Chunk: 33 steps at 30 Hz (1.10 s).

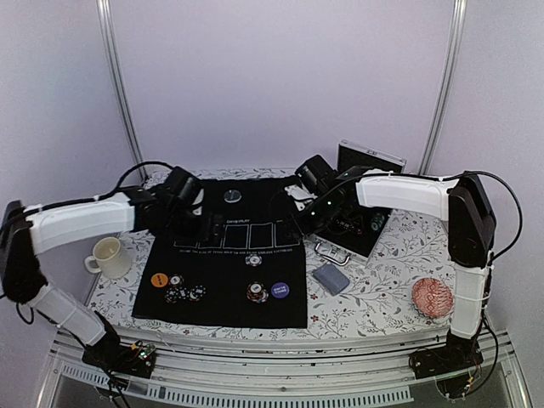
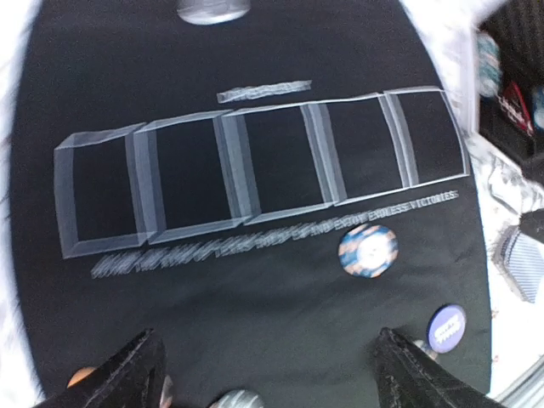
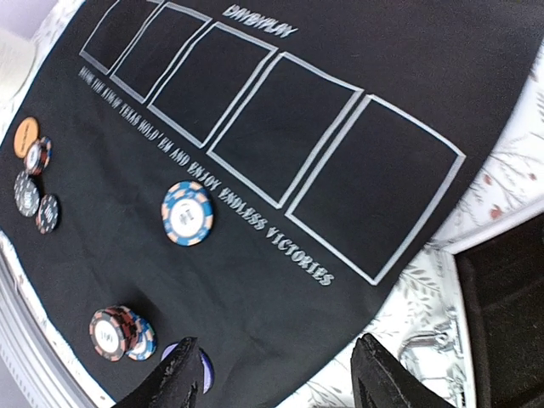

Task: Distribute texas hold em gaming equipment
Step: Move the poker chips pile to the big blind area.

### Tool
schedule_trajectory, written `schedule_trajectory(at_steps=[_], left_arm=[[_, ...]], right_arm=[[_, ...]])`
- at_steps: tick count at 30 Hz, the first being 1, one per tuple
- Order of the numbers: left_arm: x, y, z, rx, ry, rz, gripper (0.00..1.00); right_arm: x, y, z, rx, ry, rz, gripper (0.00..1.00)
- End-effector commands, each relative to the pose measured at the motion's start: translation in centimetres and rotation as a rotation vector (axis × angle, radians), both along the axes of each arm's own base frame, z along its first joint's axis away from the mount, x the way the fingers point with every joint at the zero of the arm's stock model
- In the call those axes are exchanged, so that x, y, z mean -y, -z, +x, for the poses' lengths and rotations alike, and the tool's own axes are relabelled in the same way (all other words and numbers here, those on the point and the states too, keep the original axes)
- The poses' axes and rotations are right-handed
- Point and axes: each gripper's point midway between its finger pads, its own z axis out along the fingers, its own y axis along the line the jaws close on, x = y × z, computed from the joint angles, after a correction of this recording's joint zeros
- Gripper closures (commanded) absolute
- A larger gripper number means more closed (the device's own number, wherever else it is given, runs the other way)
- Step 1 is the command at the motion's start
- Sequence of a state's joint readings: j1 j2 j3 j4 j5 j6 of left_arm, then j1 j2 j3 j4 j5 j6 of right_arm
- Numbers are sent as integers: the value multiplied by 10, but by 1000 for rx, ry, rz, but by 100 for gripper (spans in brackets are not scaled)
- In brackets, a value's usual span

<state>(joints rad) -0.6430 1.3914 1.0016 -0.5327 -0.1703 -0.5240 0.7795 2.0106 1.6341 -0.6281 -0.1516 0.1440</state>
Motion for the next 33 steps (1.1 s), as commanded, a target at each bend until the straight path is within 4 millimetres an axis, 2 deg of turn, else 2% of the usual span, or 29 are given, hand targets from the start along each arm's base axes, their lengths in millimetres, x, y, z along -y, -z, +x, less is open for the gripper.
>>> schedule_trajectory(at_steps=[1, 3, 5, 8, 11, 12, 13, 17, 20, 25, 29, 33], left_arm=[[61, 28, 20, 11, 213, 111, 12], [82, 43, 27, -12, 260, 128, 14], [101, 55, 33, -22, 304, 115, 21], [123, 66, 44, -31, 341, 84, 33], [135, 79, 46, -52, 366, 77, 36], [135, 95, 46, -78, 367, 98, 36], [136, 103, 45, -94, 369, 109, 37], [127, 130, 38, -136, 355, 207, 38], [118, 143, 33, -153, 342, 284, 40], [99, 150, 25, -170, 306, 360, 50], [88, 146, 17, -174, 293, 366, 56], [76, 147, 9, -182, 290, 387, 69]], right_arm=[[30, -26, 21, 49, 152, 27, 38], [45, -26, 26, 40, 202, 42, 38], [55, -23, 26, 21, 231, 60, 37], [55, -13, 23, -4, 223, 63, 37], [47, -3, 17, -50, 201, 86, 37], [45, -1, 17, -58, 199, 92, 37], [44, 1, 16, -63, 197, 99, 37], [37, 9, 14, -90, 193, 127, 37], [30, 24, 8, -118, 181, 102, 37], [23, 45, 1, -134, 175, 49, 37], [19, 64, 0, -165, 183, 37, 37], [22, 78, 3, -168, 211, 7, 38]])
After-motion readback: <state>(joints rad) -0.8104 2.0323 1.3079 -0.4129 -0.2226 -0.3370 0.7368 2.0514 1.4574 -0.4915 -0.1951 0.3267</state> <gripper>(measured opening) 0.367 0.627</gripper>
